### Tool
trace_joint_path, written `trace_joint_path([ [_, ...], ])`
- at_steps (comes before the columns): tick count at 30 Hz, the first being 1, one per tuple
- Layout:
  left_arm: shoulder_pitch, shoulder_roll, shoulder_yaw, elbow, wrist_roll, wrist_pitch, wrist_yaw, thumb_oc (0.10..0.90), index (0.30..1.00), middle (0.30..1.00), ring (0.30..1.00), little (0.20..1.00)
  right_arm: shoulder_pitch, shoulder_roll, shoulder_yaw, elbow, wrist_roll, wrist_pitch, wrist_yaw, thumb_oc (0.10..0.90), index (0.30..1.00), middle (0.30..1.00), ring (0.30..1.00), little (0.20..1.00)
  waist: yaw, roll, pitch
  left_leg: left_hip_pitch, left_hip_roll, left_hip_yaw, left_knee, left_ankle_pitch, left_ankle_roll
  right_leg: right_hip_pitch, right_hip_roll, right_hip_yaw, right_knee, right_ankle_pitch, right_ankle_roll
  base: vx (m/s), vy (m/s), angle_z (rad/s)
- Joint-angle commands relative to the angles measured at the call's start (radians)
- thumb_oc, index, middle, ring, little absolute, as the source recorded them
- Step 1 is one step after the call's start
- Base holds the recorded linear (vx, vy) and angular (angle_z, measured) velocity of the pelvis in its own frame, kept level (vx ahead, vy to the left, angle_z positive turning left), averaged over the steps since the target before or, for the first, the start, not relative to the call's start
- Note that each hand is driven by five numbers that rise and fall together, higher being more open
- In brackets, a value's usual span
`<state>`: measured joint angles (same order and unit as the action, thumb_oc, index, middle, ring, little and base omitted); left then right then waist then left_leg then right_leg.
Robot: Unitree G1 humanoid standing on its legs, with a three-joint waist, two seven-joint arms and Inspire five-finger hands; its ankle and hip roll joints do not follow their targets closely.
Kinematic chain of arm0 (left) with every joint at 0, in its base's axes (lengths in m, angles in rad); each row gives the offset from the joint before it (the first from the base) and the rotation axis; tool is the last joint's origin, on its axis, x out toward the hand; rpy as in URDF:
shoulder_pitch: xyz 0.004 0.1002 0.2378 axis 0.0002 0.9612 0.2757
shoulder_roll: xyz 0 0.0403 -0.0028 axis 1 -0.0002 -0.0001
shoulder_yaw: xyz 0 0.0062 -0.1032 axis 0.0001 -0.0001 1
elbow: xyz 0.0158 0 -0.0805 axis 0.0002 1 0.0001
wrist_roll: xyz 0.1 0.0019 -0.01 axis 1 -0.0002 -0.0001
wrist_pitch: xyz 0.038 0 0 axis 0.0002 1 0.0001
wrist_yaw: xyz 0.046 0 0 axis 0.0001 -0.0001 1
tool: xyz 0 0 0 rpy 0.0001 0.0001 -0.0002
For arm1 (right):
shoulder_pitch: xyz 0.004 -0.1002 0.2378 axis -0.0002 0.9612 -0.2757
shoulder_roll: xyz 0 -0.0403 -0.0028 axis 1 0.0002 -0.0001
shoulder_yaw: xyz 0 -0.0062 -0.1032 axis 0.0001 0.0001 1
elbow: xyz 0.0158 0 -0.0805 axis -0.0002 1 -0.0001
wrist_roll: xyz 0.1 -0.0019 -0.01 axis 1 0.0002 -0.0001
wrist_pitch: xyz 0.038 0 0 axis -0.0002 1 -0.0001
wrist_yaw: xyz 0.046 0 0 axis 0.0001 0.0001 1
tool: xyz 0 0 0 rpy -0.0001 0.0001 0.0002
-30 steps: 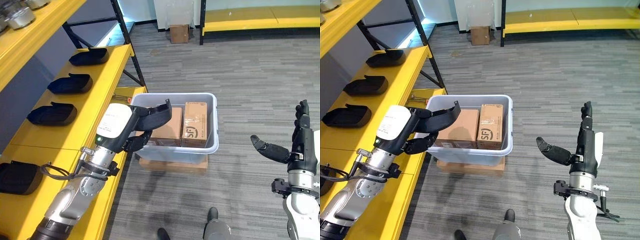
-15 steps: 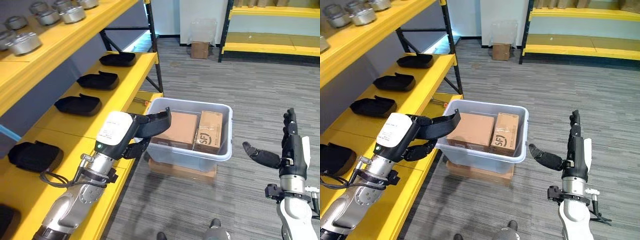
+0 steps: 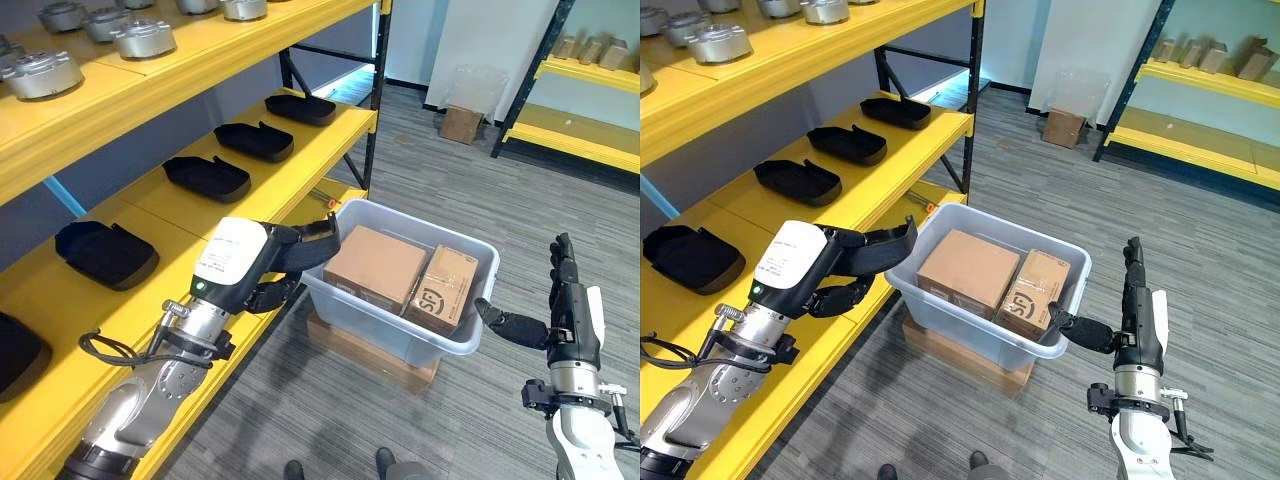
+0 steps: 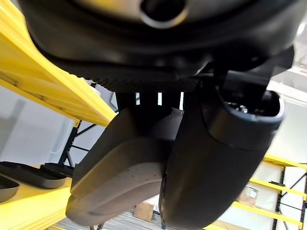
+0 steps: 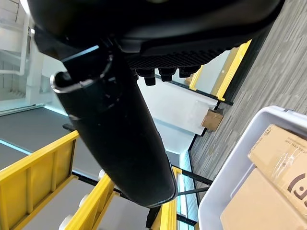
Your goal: Move parts from the plastic box to the shelf.
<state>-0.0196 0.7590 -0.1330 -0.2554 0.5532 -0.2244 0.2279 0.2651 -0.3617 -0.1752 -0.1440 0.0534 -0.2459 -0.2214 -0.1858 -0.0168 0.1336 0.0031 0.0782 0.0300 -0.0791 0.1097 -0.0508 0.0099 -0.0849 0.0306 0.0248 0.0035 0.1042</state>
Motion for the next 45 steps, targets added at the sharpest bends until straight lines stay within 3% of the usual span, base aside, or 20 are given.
trace_joint_path([
  [1,-0.117,-0.012,0.103,-0.094,-0.071,-0.034,0.078,0.4,0.3,0.3,0.3,0.3,-0.072,-0.043,-0.064,-0.1,0.034,-0.1,-0.015,0.9,1.0,1.0,1.0,1.0,0.001,-0.018,-0.067,0.058,-0.013,0.098,-0.008,-0.101,0.004,-0.026,-0.009,-0.024,0.007,-0.013,0.026,-0.07,-0.166,0.09],
  [9,-0.058,-0.022,0.156,-0.108,-0.069,-0.026,0.075,0.4,0.3,0.3,0.3,0.3,-0.075,-0.062,-0.054,-0.112,0.069,-0.109,-0.003,0.9,1.0,1.0,1.0,1.0,0.023,0.005,-0.052,0.038,0.049,0.062,-0.008,-0.05,-0.043,0.017,0.044,-0.054,-0.034,-0.035,-0.015,-0.06,-0.176,0.02],
  [10,-0.044,-0.024,0.167,-0.116,-0.072,-0.029,0.075,0.4,0.3,0.3,0.3,0.3,-0.088,-0.076,-0.049,-0.116,0.083,-0.115,-0.004,0.9,1.0,1.0,1.0,1.0,0.033,0.016,-0.029,0.016,0.061,0.044,-0.003,-0.017,-0.055,0.009,0.054,-0.068,-0.03,-0.034,-0.027,-0.12,-0.157,0.04],
  [12,-0.038,-0.027,0.172,-0.119,-0.071,-0.029,0.076,0.4,0.3,0.3,0.3,0.3,-0.098,-0.09,-0.048,-0.115,0.088,-0.121,-0.007,0.9,1.0,1.0,1.0,1.0,0.036,0.023,-0.014,0.002,0.064,0.029,0.001,-0.005,-0.066,0.01,0.056,-0.086,-0.026,-0.044,-0.034,-0.16,-0.114,0.25],
  [13,-0.045,-0.026,0.169,-0.123,-0.073,-0.028,0.079,0.4,0.3,0.3,0.3,0.3,-0.108,-0.112,-0.053,-0.118,0.086,-0.123,-0.022,0.9,1.0,1.0,1.0,1.0,0.04,0.024,0.017,-0.036,0.057,0.052,0.043,0.006,-0.068,-0.001,0.041,-0.117,-0.012,-0.042,-0.041,-0.21,-0.076,0.44],
  [14,-0.048,-0.027,0.17,-0.123,-0.073,-0.027,0.079,0.4,0.3,0.3,0.3,0.3,-0.112,-0.114,-0.054,-0.116,0.086,-0.124,-0.023,0.9,1.0,1.0,1.0,1.0,0.033,0.025,0.017,-0.049,0.054,0.044,0.057,0.001,-0.067,-0.004,0.038,-0.124,-0.008,-0.045,-0.041,-0.3,-0.053,0.71],
  [15,-0.065,-0.026,0.165,-0.131,-0.082,-0.028,0.082,0.4,0.3,0.3,0.3,0.3,-0.121,-0.132,-0.066,-0.119,0.079,-0.126,-0.04,0.9,1.0,1.0,1.0,1.0,0.012,0.02,0.031,-0.056,0.072,0.14,0.139,-0.041,-0.059,-0.042,0.006,-0.164,0.024,-0.042,-0.043,-0.17,-0.018,0.98],
  [19,-0.064,-0.027,0.18,-0.146,-0.095,-0.036,0.09,0.4,0.3,0.3,0.3,0.3,-0.12,-0.125,-0.063,-0.119,0.063,-0.125,-0.049,0.9,1.0,1.0,1.0,1.0,-0.005,0.03,0.023,-0.026,0.123,0.171,0.197,-0.089,-0.067,-0.1,-0.016,-0.182,0.065,-0.05,-0.049,-0.11,-0.001,0.8],
  [22,-0.075,-0.039,0.178,-0.146,-0.101,-0.035,0.101,0.4,0.3,0.3,0.3,0.3,-0.106,-0.115,-0.064,-0.118,0.072,-0.131,-0.051,0.9,1.0,1.0,1.0,1.0,-0.021,0.055,0.019,0.038,0.208,0.18,0.171,-0.041,-0.08,-0.149,-0.023,-0.208,0.14,-0.079,-0.048,-0.09,0.088,0.41],
  [24,-0.094,-0.035,0.168,-0.15,-0.103,-0.037,0.107,0.4,0.3,0.3,0.3,0.3,-0.102,-0.113,-0.059,-0.116,0.082,-0.134,-0.06,0.9,1.0,1.0,1.0,1.0,-0.037,0.082,0.036,0.06,0.281,0.192,0.123,0.038,-0.097,-0.222,-0.044,-0.232,0.231,-0.099,-0.036,-0.18,0.205,0.45],
  [26,-0.102,-0.028,0.162,-0.153,-0.103,-0.038,0.107,0.4,0.3,0.3,0.3,0.3,-0.099,-0.117,-0.066,-0.115,0.083,-0.135,-0.073,0.9,1.0,1.0,1.0,1.0,-0.044,0.103,0.042,0.065,0.319,0.204,0.072,0.101,-0.113,-0.279,-0.082,-0.246,0.316,-0.115,-0.028,-0.12,0.203,0.38],
  [27,-0.105,-0.029,0.161,-0.153,-0.103,-0.038,0.107,0.4,0.3,0.3,0.3,0.3,-0.1,-0.118,-0.067,-0.115,0.082,-0.135,-0.074,0.9,1.0,1.0,1.0,1.0,-0.046,0.103,0.038,0.063,0.315,0.202,0.061,0.11,-0.115,-0.292,-0.087,-0.247,0.333,-0.123,-0.028,-0.1,0.274,0.52],
  [28,-0.125,-0.013,0.147,-0.156,-0.108,-0.046,0.104,0.4,0.3,0.3,0.3,0.3,-0.093,-0.125,-0.078,-0.119,0.073,-0.137,-0.094,0.9,1.0,1.0,1.0,1.0,-0.052,0.108,0.047,0.061,0.336,0.245,0.037,0.131,-0.126,-0.323,-0.142,-0.261,0.397,-0.132,-0.012,-0.03,0.257,0.68],
  [33,-0.13,0.009,0.127,-0.147,-0.118,-0.053,0.102,0.4,0.3,0.3,0.3,0.3,-0.067,-0.109,-0.098,-0.124,0.044,-0.135,-0.114,0.9,1.0,1.0,1.0,1.0,-0.042,0.114,0.047,0.069,0.316,0.271,0.023,0.068,-0.14,-0.297,-0.196,-0.266,0.395,-0.102,0.015,0.0,0.205,0.54],
  [36,-0.115,0.026,0.136,-0.155,-0.113,-0.059,0.108,0.4,0.3,0.3,0.3,0.3,-0.053,-0.097,-0.097,-0.124,0.042,-0.13,-0.103,0.9,1.0,1.0,1.0,1.0,-0.028,0.092,0.036,0.078,0.269,0.259,0.037,-0.026,-0.127,-0.237,-0.23,-0.271,0.323,-0.046,0.048,0.04,0.213,0.14],
  [45,-0.055,0.064,0.213,-0.187,-0.09,-0.056,0.12,0.4,0.3,0.3,0.3,0.3,-0.064,-0.071,-0.086,-0.106,0.036,-0.107,-0.077,0.9,1.0,1.0,1.0,1.0,0.011,0.032,-0.02,0.099,0.199,0.229,0.04,-0.101,-0.097,-0.132,-0.259,-0.282,0.19,0.018,0.085,0.05,0.113,0.06],
])
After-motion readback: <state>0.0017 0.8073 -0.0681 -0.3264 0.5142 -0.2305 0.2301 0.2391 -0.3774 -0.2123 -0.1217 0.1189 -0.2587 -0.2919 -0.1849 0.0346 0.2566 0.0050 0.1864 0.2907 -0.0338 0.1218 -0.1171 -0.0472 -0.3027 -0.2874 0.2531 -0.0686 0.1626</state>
